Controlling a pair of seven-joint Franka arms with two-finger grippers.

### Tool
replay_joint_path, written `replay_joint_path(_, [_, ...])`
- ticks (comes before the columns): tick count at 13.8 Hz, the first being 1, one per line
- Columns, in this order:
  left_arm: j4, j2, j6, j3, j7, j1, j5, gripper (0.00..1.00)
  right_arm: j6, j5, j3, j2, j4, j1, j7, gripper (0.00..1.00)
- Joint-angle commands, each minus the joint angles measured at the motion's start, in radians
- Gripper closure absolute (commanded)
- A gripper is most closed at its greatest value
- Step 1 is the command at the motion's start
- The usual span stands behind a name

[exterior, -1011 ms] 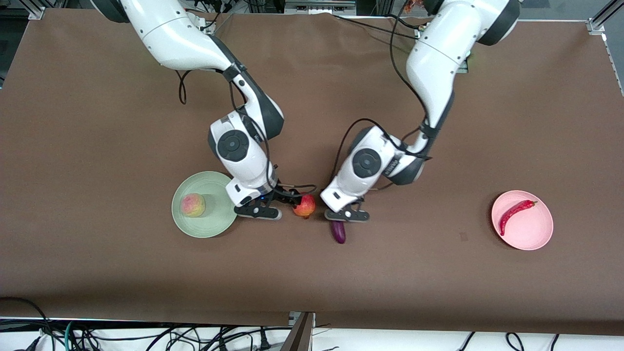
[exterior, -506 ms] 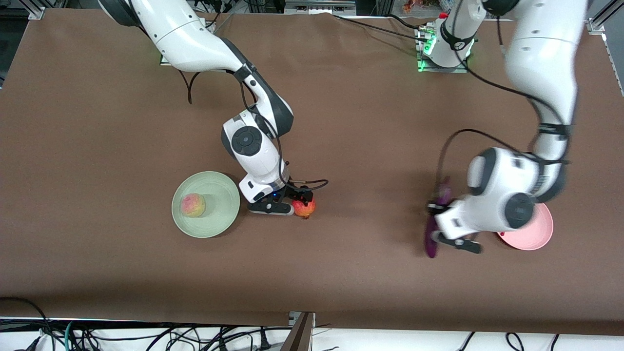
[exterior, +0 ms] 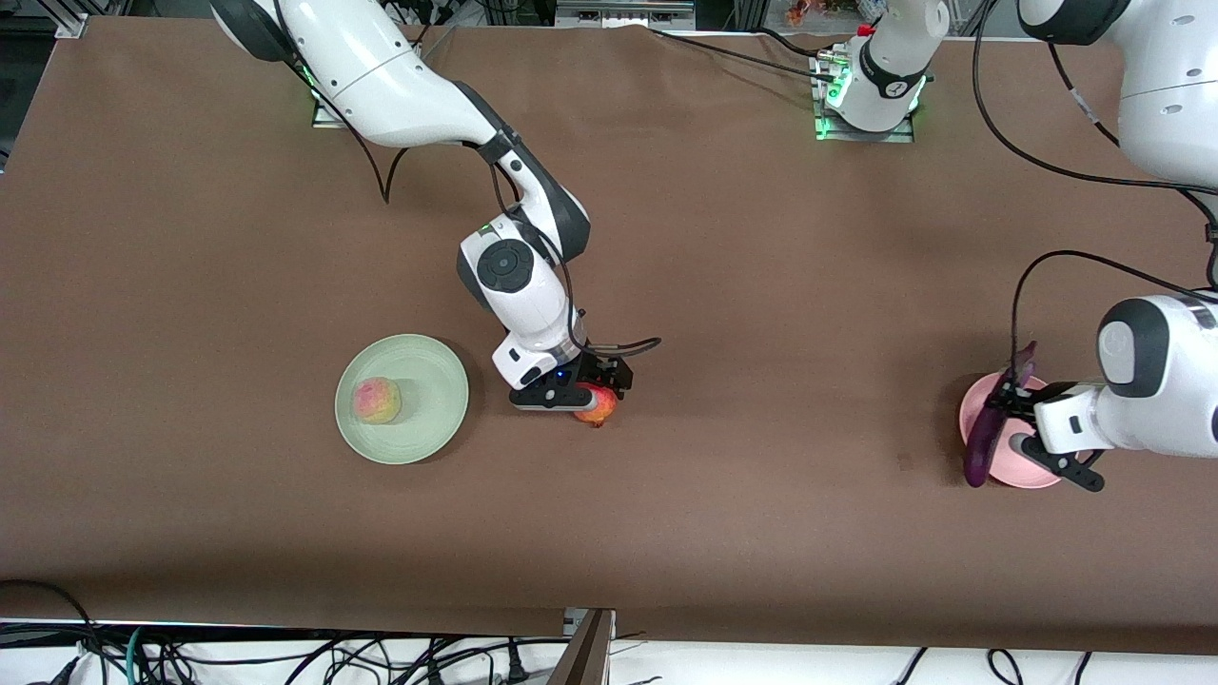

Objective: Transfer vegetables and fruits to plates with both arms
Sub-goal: 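Carry the eggplant onto the pink plate with the left gripper, then grasp the pomegranate with the right gripper while the left gripper releases the eggplant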

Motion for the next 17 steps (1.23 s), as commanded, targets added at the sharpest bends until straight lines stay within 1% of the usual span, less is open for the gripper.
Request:
replay_joint_path(1, [-0.007, 0.012, 0.042, -0.009, 0.122, 0.038, 0.065, 1.0, 0.034, -0.007, -0.011, 0.016, 0.009, 0.006, 0.005, 0.0])
replay_joint_path(3, [-0.007, 0.029, 0.074, -0.009, 0.177, 0.056, 0.089, 1.0, 0.053, -0.023, -0.011, 0.025, 0.009, 0.006, 0.005, 0.0])
replay_joint_path(5, [-0.007, 0.052, 0.125, -0.009, 0.249, 0.067, 0.088, 1.0, 0.071, -0.034, -0.011, 0.036, 0.009, 0.006, 0.005, 0.0])
replay_joint_path(6, [-0.007, 0.059, 0.146, -0.009, 0.266, 0.073, 0.088, 1.0, 0.082, -0.036, -0.012, 0.039, 0.009, 0.006, 0.005, 0.0])
replay_joint_path(9, [-0.007, 0.066, 0.153, -0.009, 0.271, 0.077, 0.088, 1.0, 0.103, -0.036, -0.012, 0.051, 0.009, 0.003, 0.0, 0.0])
replay_joint_path(10, [-0.007, 0.066, 0.151, -0.009, 0.272, 0.077, 0.09, 0.81, 0.105, -0.036, -0.012, 0.052, 0.009, 0.003, 0.0, 0.03])
replay_joint_path(11, [-0.007, 0.066, 0.151, -0.01, 0.272, 0.077, 0.09, 0.52, 0.106, -0.036, -0.012, 0.052, 0.009, 0.003, -0.001, 0.22])
replay_joint_path(12, [-0.007, 0.066, 0.151, -0.01, 0.272, 0.077, 0.083, 0.08, 0.106, -0.037, -0.012, 0.052, 0.009, 0.003, -0.003, 0.41])
replay_joint_path(13, [-0.007, 0.064, 0.148, -0.01, 0.274, 0.08, 0.077, 0.0, 0.106, -0.037, -0.012, 0.052, 0.009, 0.003, -0.003, 0.56])
replay_joint_path(14, [-0.007, 0.061, 0.144, -0.01, 0.283, 0.08, 0.076, 0.0, 0.106, -0.037, -0.014, 0.052, 0.009, 0.002, -0.004, 0.71])
replay_joint_path(15, [-0.007, 0.058, 0.139, -0.012, 0.291, 0.081, 0.073, 0.0, 0.106, -0.037, -0.014, 0.052, 0.012, 0.002, -0.006, 0.81])
replay_joint_path(17, [-0.006, 0.046, 0.116, -0.016, 0.286, 0.078, 0.073, 0.0, 0.097, -0.036, -0.014, 0.039, 0.014, -0.003, -0.01, 0.84])
